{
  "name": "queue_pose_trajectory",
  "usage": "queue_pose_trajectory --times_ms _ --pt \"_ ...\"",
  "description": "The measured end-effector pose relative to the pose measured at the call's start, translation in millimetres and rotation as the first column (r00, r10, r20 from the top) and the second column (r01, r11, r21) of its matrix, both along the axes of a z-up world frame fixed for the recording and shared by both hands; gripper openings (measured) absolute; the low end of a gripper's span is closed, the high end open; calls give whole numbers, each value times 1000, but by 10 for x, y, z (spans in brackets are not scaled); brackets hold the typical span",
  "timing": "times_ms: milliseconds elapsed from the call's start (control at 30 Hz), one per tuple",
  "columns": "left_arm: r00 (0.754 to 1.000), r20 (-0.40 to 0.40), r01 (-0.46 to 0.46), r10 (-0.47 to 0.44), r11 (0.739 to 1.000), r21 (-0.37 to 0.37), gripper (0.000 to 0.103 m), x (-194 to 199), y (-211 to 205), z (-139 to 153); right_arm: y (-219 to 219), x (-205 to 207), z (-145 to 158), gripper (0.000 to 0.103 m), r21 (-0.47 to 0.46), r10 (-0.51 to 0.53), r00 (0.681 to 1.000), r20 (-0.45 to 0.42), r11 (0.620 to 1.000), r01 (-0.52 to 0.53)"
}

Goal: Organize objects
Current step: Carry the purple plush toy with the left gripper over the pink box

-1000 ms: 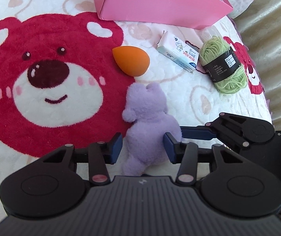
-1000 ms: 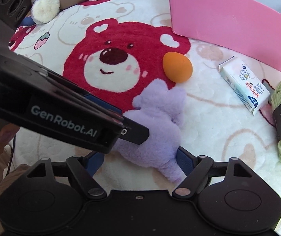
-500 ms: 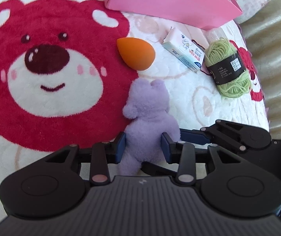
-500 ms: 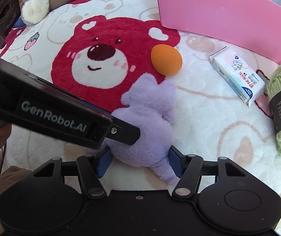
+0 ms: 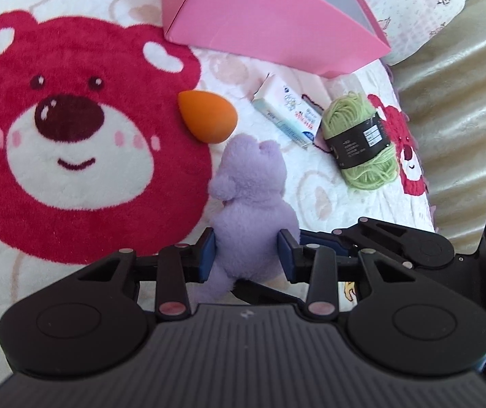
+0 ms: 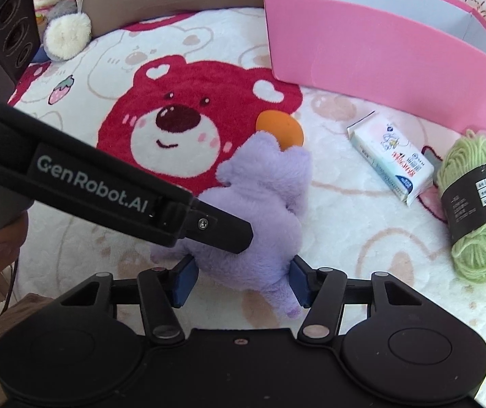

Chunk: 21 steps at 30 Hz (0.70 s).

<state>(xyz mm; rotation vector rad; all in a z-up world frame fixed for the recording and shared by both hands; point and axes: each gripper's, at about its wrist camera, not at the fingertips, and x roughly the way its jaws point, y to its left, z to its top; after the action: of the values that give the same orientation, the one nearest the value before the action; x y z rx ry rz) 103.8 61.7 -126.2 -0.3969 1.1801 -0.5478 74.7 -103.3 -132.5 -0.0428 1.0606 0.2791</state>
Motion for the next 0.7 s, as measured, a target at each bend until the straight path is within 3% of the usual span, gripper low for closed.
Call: queue_pose_trajectory --times_ms 433,600,700 --pt "997 73 -18 20 1000 -25 37 6 3 261 -48 -14 187 62 -9 9 995 98 1000 -8" --pt "995 95 -18 20 999 -31 37 189 19 455 35 108 357 62 -143 112 982 151 986 -91" --pt "991 125 -39 48 997 -71 37 285 76 654 -14 220 572 62 -150 122 974 190 984 -94"
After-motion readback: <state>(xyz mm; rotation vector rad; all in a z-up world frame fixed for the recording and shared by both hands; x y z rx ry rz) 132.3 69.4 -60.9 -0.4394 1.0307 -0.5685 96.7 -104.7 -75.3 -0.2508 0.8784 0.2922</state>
